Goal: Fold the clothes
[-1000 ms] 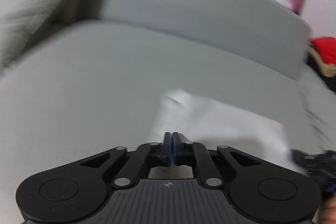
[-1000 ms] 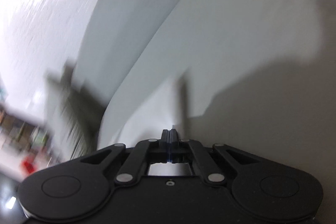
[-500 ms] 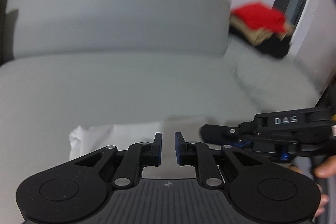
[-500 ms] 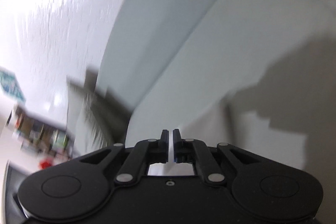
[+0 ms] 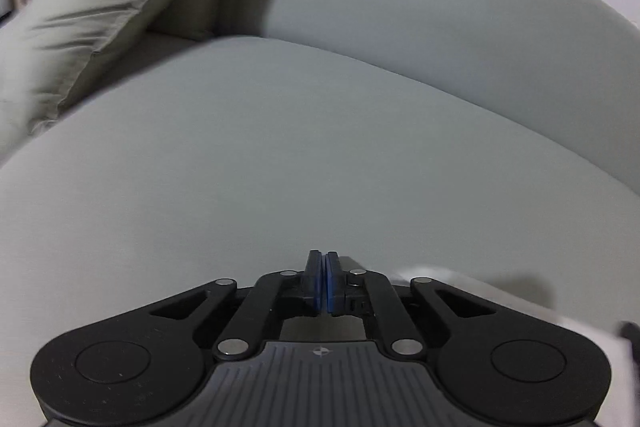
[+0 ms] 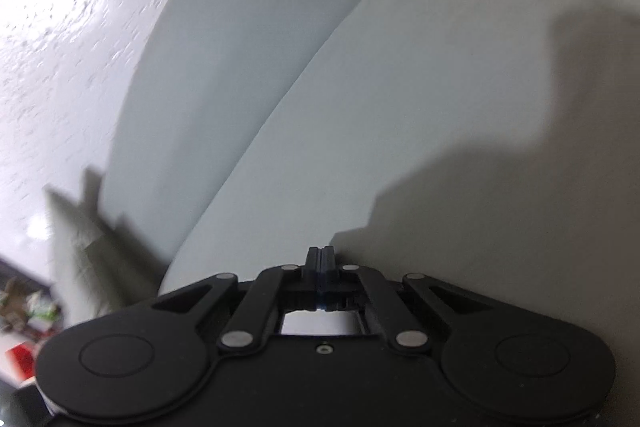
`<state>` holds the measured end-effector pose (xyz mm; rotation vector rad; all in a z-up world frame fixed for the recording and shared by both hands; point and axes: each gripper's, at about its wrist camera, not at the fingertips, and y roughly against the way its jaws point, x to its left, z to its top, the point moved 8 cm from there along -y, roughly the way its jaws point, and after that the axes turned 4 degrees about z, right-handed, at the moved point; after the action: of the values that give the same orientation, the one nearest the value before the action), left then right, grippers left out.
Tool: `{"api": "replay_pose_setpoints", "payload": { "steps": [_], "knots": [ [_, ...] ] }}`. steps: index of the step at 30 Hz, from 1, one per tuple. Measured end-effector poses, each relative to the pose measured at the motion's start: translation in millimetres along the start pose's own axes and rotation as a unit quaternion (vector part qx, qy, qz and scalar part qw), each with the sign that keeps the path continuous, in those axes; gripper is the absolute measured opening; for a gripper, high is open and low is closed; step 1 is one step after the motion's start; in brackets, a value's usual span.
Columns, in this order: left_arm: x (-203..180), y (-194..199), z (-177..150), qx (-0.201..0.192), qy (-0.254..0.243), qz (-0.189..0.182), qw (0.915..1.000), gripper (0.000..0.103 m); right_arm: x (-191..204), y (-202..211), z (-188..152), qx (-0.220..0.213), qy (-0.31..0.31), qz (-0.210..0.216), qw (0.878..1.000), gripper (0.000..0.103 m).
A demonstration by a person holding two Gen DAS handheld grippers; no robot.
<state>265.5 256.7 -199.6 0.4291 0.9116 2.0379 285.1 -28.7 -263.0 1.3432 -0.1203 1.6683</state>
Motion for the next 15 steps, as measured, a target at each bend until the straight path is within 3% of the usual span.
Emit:
{"api": "replay_pose_setpoints", "payload": {
  "steps": [4,9,12,13,15],
  "knots": [
    [31,38,-3,-0.003,0.026,-0.012,0.9996,0.007,-12,34,16,-0.022,0.014,-0.047,0.999,0.003],
    [47,107,-37,-0.037,-0.016,-0.051,0.9979,0.010,-17,99,19,-0.016,0.020,-0.054,0.998,0.012],
    [47,141,-57,-0.041,-0.040,-0.103,0.9931,0.010,-3,129,-3,0.017,0.046,-0.040,0.998,0.026],
    [45,150,-63,-0.042,-0.053,-0.117,0.9908,0.010,5,135,-15,0.035,0.064,-0.032,0.997,0.027],
    [21,158,-78,-0.057,-0.119,-0.103,0.9859,0.011,27,139,-41,0.068,0.130,-0.021,0.989,0.027]
  ]
}}
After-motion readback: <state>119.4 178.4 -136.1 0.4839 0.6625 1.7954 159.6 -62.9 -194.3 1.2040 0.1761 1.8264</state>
